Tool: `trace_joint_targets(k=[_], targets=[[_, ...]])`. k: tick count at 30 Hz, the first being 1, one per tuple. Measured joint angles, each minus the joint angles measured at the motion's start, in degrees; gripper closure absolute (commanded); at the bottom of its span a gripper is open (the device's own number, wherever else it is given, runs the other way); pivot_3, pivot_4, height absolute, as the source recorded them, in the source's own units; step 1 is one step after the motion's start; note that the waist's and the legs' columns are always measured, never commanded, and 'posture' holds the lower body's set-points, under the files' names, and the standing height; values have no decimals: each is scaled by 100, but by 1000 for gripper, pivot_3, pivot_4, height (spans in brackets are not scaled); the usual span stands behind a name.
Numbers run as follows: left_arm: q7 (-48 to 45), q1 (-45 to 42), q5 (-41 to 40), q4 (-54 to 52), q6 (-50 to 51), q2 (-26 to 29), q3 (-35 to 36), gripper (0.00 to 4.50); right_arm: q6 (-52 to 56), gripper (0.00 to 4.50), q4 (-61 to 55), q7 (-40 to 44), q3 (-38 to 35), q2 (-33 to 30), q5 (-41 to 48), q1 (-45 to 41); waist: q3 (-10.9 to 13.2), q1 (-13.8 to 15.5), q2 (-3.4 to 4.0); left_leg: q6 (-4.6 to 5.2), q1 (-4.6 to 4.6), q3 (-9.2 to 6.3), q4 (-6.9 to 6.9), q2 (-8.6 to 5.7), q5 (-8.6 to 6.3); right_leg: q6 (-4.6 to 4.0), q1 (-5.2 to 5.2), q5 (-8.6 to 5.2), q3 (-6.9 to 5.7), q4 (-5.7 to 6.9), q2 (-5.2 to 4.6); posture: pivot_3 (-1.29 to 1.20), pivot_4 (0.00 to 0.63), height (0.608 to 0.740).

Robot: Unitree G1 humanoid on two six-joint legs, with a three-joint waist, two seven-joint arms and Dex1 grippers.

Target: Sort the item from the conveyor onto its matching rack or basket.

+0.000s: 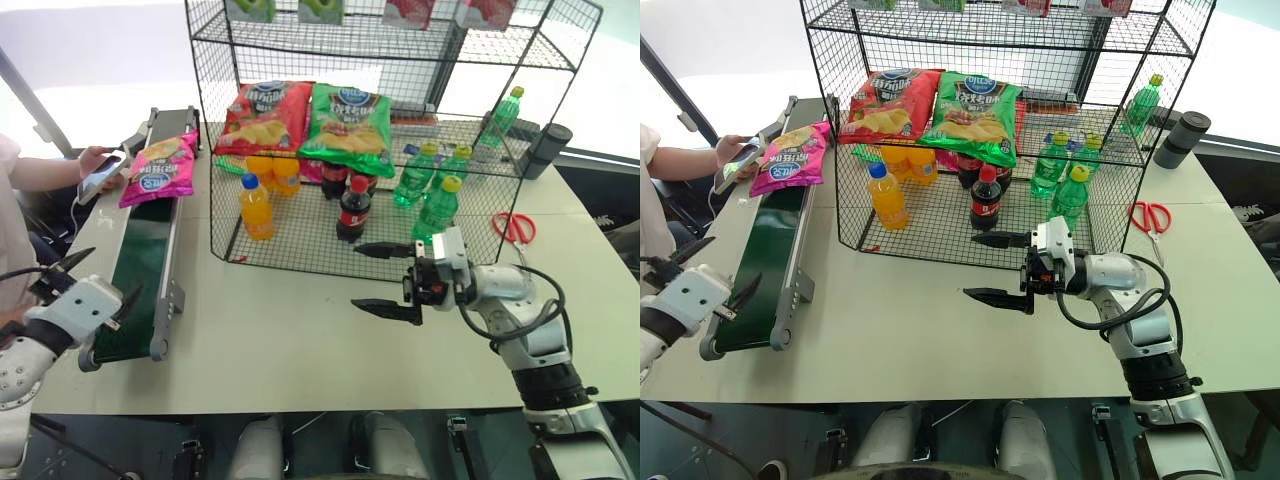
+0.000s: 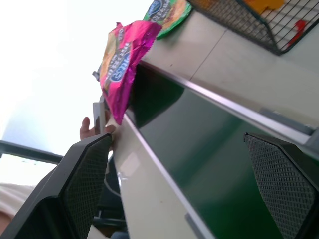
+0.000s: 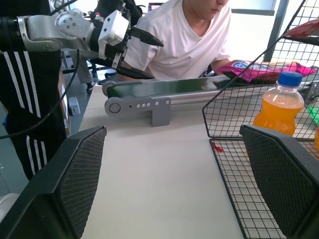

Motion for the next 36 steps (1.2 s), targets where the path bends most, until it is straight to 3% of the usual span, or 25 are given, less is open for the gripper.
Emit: trace_joint_targets(k=[16,36], targets=[[608,-929,1095,753,-68,335,-705,0,-276,28,28,-364,-4,46,-323,-15,0,-16,1,-2,0,5,-2,1,1,0,-5,1,0,5,-1,0,150,740],[741,-1118,1169,920,-39,335,-1024,0,-477,28,27,-499,0,26,-646,-40,0,-33,1,-2,-1,6,-2,3,1,1,-6,1,1,5,-1,0,150,740]])
